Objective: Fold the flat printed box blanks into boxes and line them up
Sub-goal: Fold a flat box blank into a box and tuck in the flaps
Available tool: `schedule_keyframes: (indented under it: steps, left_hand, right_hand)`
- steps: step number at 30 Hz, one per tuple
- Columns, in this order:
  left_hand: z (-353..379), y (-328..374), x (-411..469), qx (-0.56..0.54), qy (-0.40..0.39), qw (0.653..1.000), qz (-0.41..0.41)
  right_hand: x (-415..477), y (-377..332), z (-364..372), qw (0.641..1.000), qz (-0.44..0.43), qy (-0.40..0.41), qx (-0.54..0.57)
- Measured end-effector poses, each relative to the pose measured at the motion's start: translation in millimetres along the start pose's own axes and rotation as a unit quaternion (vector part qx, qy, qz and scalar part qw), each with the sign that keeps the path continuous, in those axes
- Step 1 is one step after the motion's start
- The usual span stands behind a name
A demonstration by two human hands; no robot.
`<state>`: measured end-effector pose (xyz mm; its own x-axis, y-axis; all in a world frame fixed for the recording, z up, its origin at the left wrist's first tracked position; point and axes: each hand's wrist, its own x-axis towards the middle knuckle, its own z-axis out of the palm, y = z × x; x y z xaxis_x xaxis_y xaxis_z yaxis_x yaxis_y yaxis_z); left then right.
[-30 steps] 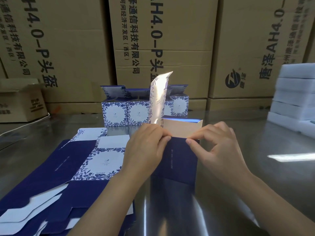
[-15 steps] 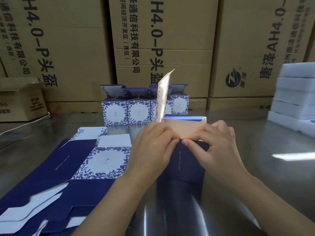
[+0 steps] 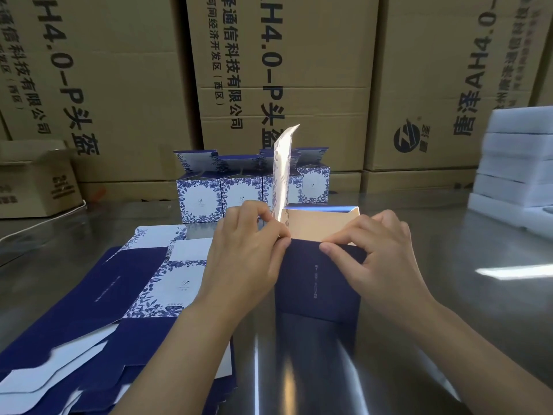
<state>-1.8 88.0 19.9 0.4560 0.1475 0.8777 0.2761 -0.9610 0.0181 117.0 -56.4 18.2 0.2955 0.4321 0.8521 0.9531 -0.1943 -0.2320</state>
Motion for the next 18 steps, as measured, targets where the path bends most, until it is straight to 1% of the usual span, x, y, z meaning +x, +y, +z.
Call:
schedule_keyframes:
  steps: [4, 8, 12, 18]
  left_hand:
    - [0, 0, 3, 0.002, 0.0, 1.0, 0.003]
    - [-2, 0, 4, -0.017, -0.015, 1.0, -0.011]
    - [-2, -4, 3, -0.037, -0.028, 0.999, -0.023]
    - [-3, -11, 1, -0.012, -0.043, 0.998, -0.052]
  right_hand:
    - [0, 1, 0, 1.0, 0.002, -0.001, 0.006]
    - [1, 2, -1, 1.0, 0.003, -0.004, -0.001]
    - [5, 8, -7, 0.999, 0.028, -0.018, -0.004]
    - [8, 13, -15, 0.997, 0.037, -0.046, 0.05]
